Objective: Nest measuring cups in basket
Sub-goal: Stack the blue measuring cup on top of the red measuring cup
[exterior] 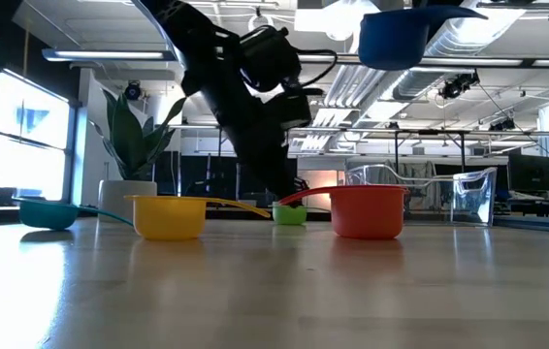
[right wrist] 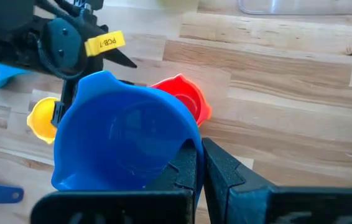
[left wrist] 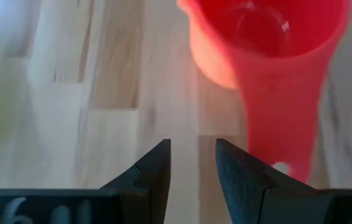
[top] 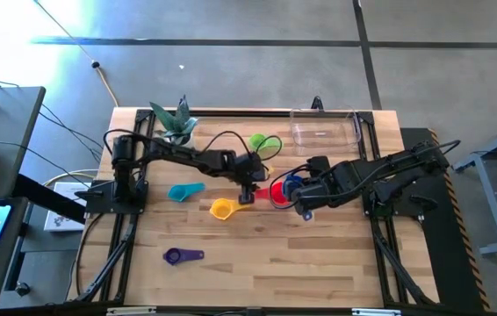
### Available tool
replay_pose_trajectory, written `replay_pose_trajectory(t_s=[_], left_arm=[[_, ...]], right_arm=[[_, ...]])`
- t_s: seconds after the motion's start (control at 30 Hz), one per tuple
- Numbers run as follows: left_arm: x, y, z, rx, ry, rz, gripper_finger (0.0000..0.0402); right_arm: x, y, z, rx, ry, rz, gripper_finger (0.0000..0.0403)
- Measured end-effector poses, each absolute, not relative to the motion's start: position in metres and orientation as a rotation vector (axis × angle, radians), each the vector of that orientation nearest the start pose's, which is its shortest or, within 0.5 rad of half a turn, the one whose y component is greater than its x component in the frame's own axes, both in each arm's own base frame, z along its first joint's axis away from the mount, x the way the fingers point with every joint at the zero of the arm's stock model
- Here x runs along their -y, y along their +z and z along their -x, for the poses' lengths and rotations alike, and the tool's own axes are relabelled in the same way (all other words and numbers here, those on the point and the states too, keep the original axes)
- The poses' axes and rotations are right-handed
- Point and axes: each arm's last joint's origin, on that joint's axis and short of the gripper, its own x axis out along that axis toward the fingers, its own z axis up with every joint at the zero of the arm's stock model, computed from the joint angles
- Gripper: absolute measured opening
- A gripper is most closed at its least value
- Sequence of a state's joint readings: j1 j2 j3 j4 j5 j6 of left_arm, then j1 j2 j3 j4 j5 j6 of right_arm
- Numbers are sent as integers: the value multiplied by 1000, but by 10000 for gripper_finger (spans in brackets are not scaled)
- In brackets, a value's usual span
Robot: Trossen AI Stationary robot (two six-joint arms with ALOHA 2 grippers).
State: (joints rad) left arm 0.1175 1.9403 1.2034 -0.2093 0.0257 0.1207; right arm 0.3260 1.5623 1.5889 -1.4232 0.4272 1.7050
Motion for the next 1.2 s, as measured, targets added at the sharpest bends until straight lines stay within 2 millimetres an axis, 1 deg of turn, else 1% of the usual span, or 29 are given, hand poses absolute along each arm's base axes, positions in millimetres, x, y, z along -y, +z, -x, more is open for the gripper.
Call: replay_pose_trajectory(t_s=[0.23, 0.33, 0.7, 1.2], left_arm=[[-32, 153, -395, -913, -12, -8, 115], [-22, 153, -395, -914, -50, -9, 115], [14, 155, -398, -887, -103, 9, 115], [45, 161, -403, -790, -175, 19, 115]], right_arm=[[-78, 341, -267, -817, -1065, -945, 0], [-78, 341, -267, -816, -1065, -945, 0], [-78, 341, -267, -818, -1065, -943, 0], [-78, 342, -269, -799, -1047, -966, 0]])
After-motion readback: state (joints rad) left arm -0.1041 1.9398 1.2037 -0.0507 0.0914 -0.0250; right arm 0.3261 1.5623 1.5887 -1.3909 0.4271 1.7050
